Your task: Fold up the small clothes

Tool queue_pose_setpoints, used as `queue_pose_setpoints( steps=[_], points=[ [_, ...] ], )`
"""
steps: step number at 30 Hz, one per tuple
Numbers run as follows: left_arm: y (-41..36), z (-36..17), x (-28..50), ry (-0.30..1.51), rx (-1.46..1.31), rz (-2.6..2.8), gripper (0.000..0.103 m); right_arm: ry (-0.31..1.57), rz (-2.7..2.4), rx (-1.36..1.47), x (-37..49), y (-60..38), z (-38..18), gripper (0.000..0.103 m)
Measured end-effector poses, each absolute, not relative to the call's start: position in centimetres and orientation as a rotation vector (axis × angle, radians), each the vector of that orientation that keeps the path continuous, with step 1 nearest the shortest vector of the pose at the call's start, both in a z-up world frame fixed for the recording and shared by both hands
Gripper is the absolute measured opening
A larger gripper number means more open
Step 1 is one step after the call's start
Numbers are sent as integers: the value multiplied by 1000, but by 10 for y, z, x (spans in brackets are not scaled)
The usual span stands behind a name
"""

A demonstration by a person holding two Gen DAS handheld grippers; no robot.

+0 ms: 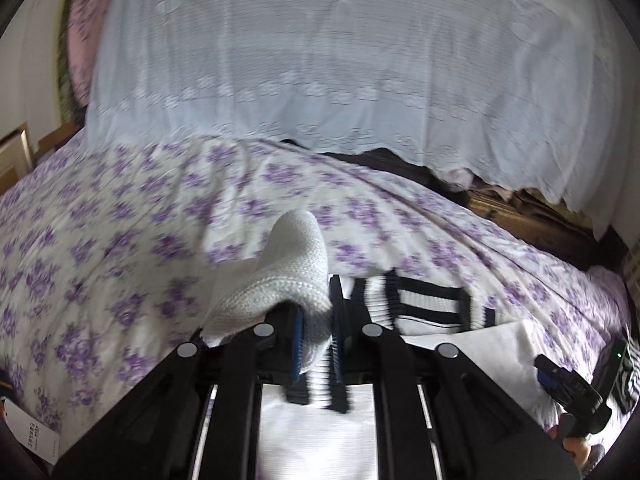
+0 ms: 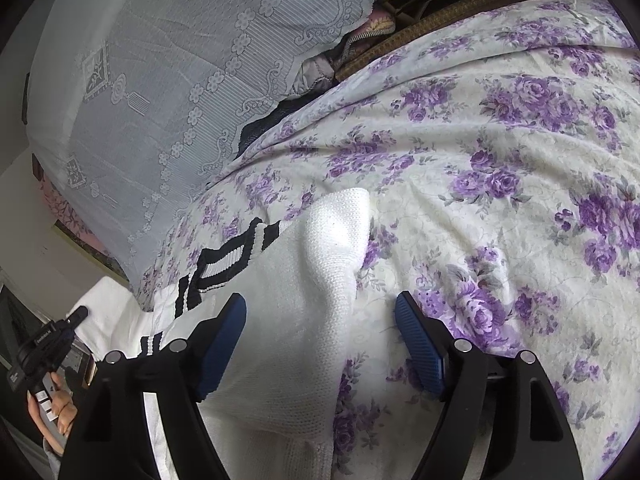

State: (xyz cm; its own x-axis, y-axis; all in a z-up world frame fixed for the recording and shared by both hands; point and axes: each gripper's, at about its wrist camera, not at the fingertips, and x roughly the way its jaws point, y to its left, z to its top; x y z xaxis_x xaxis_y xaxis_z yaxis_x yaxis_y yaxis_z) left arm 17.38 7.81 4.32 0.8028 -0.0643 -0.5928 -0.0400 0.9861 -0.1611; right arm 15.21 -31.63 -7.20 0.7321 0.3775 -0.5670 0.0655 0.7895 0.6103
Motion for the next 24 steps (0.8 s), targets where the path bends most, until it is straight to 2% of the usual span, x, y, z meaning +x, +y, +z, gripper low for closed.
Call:
queue_pose_setpoints(
  steps=[5,9,14,19,20,21,23,24],
  points=[
    [32,51,174,627,-114,-74,10,739,188,657,152,-316,-72,78],
    [-10,38,176,649,-51,-125,10,740,190,657,152,-316,-72,78],
    [-63,-18,187,742,75,-132,11,739,190,658,152,-316,-72,78],
    [-81,-70,191,830,193,-99,20,739,195,663,153,-316,-73,79],
    [-81,-69,188,817,213,-88,28,739,195,663,153,-316,-73,79],
    [-81,-66,186,812,218,-90,51,739,196,663,153,-316,-72,79],
    [-75,-54,175,793,177,-150,79,741,196,660,154,-316,-72,79],
    [-71,-47,169,780,168,-177,84,742,195,657,155,-315,-72,79]
  ],
)
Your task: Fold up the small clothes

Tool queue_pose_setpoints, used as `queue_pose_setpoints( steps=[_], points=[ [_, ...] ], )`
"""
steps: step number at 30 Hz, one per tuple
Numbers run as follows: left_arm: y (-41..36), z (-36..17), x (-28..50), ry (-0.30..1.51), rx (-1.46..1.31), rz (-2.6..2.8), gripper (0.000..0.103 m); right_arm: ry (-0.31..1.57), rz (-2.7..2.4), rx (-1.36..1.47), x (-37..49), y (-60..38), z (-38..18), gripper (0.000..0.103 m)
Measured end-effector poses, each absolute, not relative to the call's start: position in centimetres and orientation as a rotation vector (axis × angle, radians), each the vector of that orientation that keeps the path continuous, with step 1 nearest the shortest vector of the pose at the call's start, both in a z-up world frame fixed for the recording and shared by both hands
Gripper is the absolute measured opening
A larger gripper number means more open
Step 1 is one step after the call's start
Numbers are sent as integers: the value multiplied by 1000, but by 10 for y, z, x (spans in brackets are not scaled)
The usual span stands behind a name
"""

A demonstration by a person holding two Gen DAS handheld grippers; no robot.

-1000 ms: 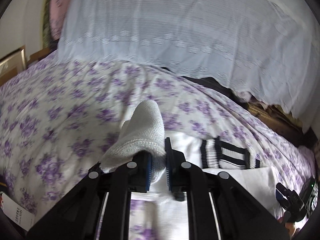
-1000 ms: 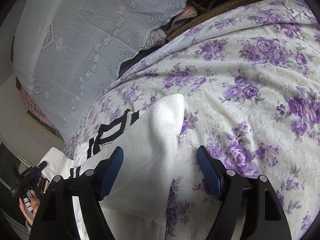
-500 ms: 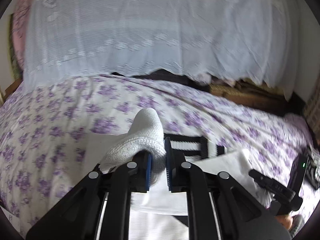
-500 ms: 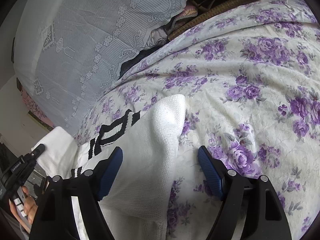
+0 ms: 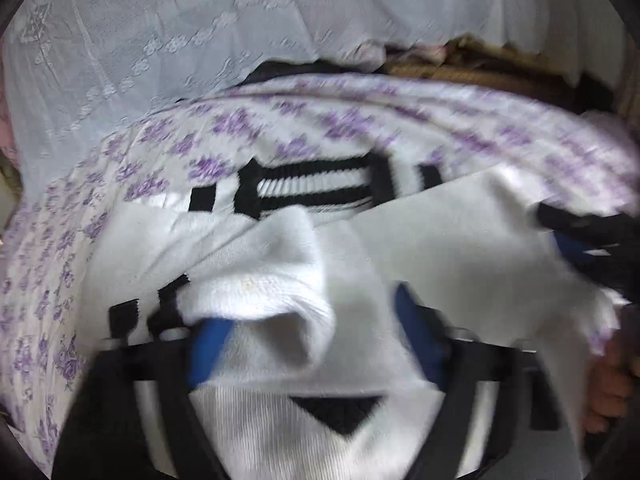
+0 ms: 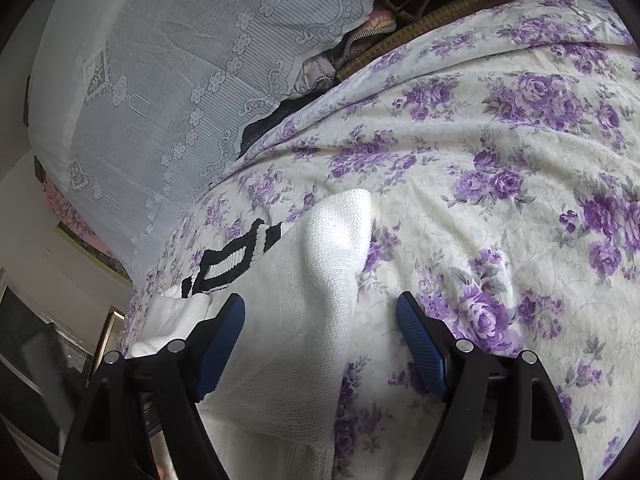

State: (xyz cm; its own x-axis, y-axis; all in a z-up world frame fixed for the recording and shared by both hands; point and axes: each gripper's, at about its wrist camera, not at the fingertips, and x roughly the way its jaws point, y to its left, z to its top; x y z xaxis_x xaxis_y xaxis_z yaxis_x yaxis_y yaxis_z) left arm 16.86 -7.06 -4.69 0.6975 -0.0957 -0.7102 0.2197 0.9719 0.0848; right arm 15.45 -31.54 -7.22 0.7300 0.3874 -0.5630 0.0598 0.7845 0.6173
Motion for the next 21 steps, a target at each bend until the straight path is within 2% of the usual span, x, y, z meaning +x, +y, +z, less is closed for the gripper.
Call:
queue_pose_setpoints(
  steps=[2,4,8,13,16,21],
  points=[
    [-58,-28,151,742,182,-220,89,743,194,650,155,-315,-72,79],
    [-40,-14,140,687,186,-198,99,744,186,631,156,-313,-69,79],
    [32,4,138,636,104,-60,99,692,174,480,146,-289,-45,79],
    [116,-33,183,804,-126,87,99,622,362,169,121,-202,-5,79],
    [131,-64,202,887,-132,119,99,617,419,-33,115,-141,3,79],
    [142,-68,205,904,-194,87,99,589,419,-360,126,-49,-1,79]
  ],
)
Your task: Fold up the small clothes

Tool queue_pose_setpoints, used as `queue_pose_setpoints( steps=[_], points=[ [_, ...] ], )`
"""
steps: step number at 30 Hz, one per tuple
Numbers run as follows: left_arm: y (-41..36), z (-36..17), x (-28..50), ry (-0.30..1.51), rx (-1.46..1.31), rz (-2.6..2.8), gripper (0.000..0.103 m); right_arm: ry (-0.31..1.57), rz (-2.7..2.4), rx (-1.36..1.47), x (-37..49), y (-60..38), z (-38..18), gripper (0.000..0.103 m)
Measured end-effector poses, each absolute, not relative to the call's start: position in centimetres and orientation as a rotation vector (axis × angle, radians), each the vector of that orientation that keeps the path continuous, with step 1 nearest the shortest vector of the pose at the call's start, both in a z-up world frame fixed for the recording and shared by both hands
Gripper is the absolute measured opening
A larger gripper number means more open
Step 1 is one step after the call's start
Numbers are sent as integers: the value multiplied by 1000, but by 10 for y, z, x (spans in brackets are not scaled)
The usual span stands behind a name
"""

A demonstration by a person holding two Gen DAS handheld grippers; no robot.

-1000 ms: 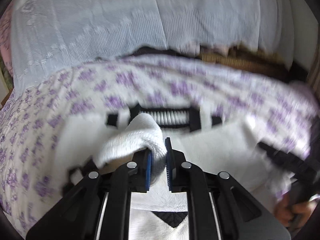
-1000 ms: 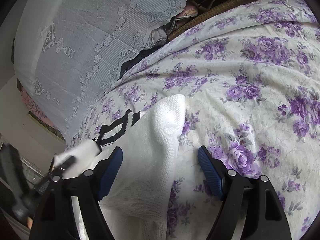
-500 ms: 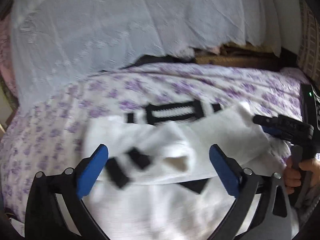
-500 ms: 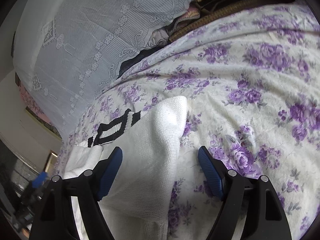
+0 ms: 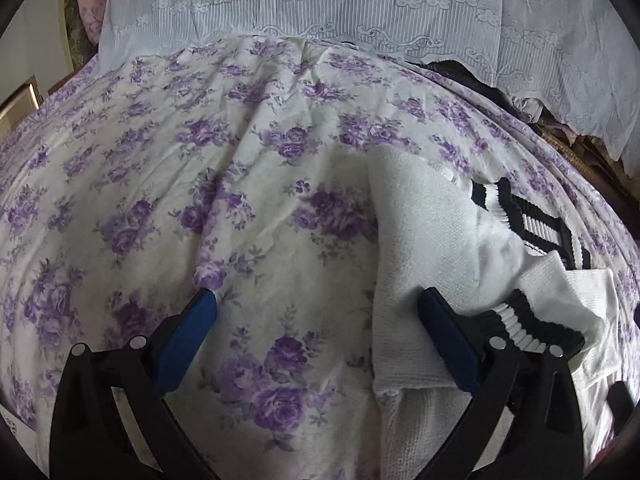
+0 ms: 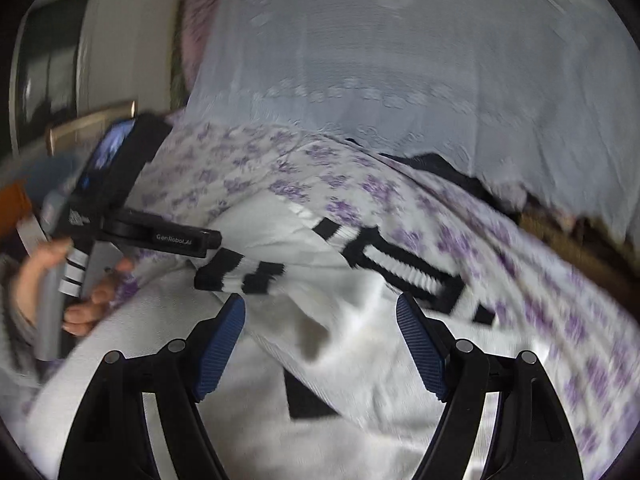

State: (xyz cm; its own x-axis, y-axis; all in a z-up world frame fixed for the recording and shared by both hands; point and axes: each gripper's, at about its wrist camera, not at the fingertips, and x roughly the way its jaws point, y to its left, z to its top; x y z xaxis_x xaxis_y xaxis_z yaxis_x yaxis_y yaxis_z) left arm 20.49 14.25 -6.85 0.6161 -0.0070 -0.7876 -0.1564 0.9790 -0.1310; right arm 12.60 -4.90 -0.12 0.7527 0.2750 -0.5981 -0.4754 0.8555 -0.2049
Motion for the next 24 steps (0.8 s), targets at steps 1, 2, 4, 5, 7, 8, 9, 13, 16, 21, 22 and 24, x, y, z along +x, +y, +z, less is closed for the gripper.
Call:
queue_pose_setpoints(
  steps=[1,2,4,5,7,8,9,13,16,21,22,24],
  points=[
    [145,-69,205,906,-206,80,99,596,425,-415,129,-34,-5,78],
    [147,-69,205,908,-218,74,99,602,426,-473,132,-20,-9,77],
    [149,-71,207,911,-232,67,99,603,425,-593,133,5,-19,76],
    [149,-71,208,911,-233,67,99,596,420,-643,133,15,-24,72],
    [146,-71,209,907,-225,71,99,604,429,-685,134,26,-29,43],
    [146,-72,208,904,-221,74,99,620,426,-678,136,27,-30,30],
    [146,-71,208,903,-220,74,99,632,415,-649,138,24,-28,16],
    [146,-71,208,902,-226,72,99,612,400,-451,134,-19,-10,14],
    [142,-70,206,888,-197,88,99,632,337,-190,134,-87,2,12],
    [129,-64,199,850,-112,113,99,765,218,323,132,-215,-32,13],
    [127,-62,197,844,-98,114,99,793,215,407,131,-232,-44,16],
    [123,-60,193,831,-72,118,99,804,270,538,132,-250,-52,22]
  ],
)
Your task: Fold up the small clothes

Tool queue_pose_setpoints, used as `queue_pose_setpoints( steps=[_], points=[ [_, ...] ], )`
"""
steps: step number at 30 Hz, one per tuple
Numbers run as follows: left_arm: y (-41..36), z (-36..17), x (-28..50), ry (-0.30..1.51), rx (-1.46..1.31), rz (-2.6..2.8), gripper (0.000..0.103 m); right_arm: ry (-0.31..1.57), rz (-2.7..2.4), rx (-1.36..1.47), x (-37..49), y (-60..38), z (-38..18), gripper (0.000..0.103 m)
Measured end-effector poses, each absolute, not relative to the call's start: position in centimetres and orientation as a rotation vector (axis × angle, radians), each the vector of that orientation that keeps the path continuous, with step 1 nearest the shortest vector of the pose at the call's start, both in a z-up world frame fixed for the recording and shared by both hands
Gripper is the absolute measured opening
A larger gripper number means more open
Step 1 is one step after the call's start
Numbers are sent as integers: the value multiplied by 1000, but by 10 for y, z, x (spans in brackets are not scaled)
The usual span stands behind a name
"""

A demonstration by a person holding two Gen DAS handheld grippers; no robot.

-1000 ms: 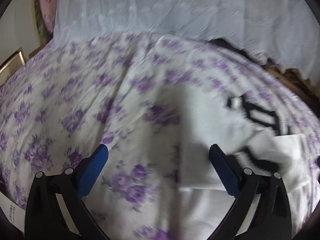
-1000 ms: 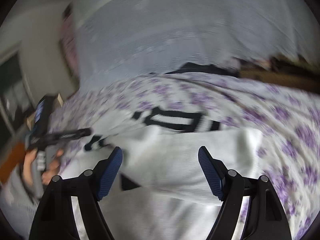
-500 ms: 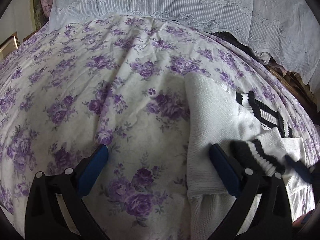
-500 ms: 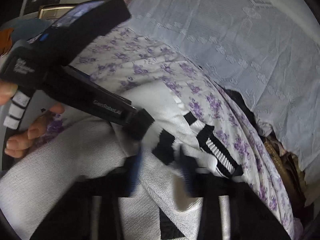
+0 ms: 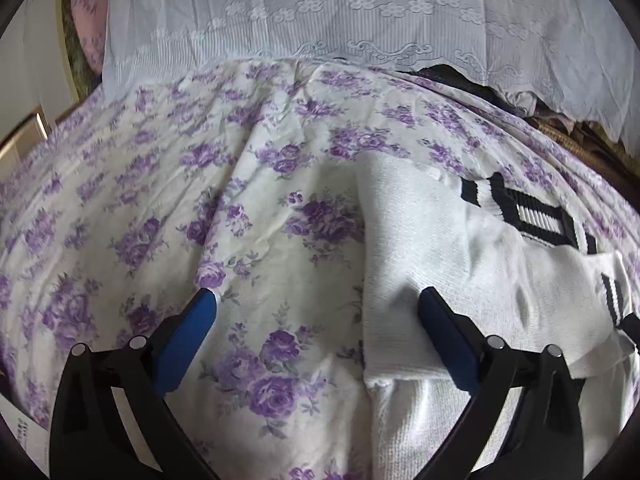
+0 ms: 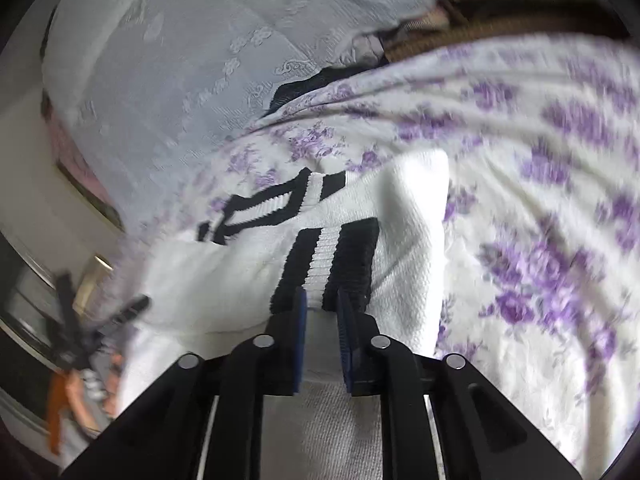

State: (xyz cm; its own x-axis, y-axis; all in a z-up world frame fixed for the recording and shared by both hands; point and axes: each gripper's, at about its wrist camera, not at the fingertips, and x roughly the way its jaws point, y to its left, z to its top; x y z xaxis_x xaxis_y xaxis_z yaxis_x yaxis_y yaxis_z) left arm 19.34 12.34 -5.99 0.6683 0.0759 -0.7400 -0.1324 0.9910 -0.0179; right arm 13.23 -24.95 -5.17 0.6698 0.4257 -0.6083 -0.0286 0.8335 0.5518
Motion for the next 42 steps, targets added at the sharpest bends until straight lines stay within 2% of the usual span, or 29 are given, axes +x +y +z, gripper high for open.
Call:
queue_pose_setpoints(
  steps=[3,4,11,12,13,15,19,21,23,26,27,28,29,33,36,37,40,41,42],
  points=[
    [122,-52,185,806,-67,112,98,774,299,598,132,-253,-47,53],
    [120,-47,182,788,-62,103,98,774,297,595,134,-251,-46,57],
    [79,-24,170,696,43,22,98,838,204,629,153,-256,-54,57],
    [73,-26,174,711,65,21,98,836,199,596,158,-252,-54,46],
    [66,-34,180,746,97,19,98,835,192,538,163,-245,-53,25],
    [57,-57,195,838,150,38,99,800,201,519,165,-242,-51,14],
    [73,-60,196,871,33,-7,99,688,172,443,154,-251,-26,7],
    [80,-66,197,910,-11,-31,99,771,139,404,163,-259,-41,10],
    [84,-65,195,914,-41,-30,99,843,107,458,169,-271,-61,5],
    [87,-41,178,797,-39,4,98,722,117,493,156,-273,-33,15],
    [84,-30,175,758,-39,-12,98,678,148,438,153,-261,-17,29],
    [80,-24,175,742,-40,-31,98,672,177,391,154,-249,-10,50],
    [72,-19,178,747,-30,-67,98,680,209,346,158,-236,-5,54],
    [29,-29,215,830,134,-66,98,755,279,219,190,-184,-10,53],
    [21,-68,242,916,174,-15,99,880,263,189,225,-164,-51,54],
    [24,-82,247,944,157,-9,99,850,279,185,224,-163,-56,54],
    [30,-66,233,871,138,-28,99,820,256,174,212,-165,-43,53],
    [32,-66,229,857,131,-28,99,783,225,157,202,-166,-38,55],
    [35,-62,222,839,109,-38,99,747,218,132,189,-165,-30,64]
  ],
)
